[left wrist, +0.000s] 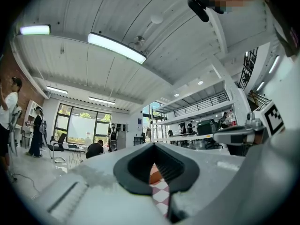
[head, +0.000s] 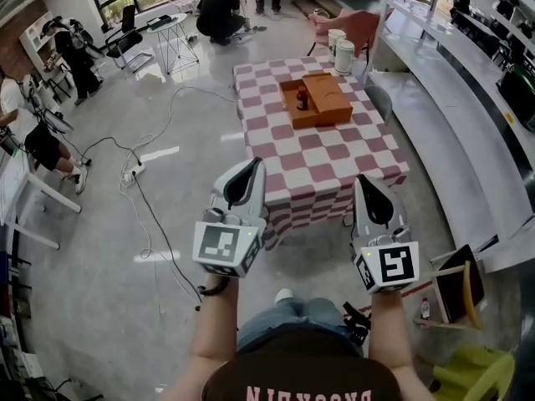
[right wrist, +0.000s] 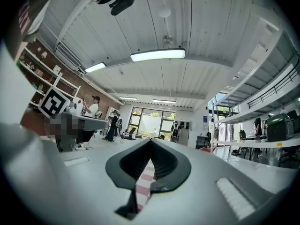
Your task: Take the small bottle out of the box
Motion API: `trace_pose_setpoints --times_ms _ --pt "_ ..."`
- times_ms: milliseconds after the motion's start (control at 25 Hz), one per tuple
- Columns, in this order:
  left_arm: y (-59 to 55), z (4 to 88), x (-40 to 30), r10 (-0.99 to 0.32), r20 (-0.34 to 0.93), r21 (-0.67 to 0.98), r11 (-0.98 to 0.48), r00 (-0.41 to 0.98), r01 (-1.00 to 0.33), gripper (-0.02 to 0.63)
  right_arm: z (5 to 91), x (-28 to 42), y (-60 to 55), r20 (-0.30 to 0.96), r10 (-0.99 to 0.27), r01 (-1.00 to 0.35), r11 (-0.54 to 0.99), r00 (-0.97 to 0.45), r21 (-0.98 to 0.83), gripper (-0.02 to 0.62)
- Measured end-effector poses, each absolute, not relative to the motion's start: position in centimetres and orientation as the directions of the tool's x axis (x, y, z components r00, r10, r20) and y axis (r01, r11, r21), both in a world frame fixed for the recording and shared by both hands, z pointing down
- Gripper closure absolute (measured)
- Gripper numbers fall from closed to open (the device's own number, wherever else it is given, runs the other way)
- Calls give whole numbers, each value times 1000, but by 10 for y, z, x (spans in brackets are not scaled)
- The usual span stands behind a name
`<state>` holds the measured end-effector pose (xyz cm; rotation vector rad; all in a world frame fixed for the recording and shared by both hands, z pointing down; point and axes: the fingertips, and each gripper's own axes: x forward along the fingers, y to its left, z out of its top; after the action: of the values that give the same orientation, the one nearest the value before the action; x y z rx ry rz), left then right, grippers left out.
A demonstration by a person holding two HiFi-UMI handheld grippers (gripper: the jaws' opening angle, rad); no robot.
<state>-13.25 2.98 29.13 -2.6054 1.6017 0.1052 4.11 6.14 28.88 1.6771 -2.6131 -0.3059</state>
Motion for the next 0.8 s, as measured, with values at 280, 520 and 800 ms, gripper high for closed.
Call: trace_pose_setpoints --times_ms 280,520,800 --pt "-16 307 -141 -892 -54 -10 -448 448 -894 606 299 38 10 -55 -911 -905 397 -409 152 595" --pt "-74 322 -143 -905 -22 -8 -424 424 -906 606 316 45 -51 -37 -910 -905 407 -414 123 595" --pt "-169 335 -120 -907 2 -7 -422 422 -907 606 326 70 -152 -27 -908 -904 413 -418 108 595"
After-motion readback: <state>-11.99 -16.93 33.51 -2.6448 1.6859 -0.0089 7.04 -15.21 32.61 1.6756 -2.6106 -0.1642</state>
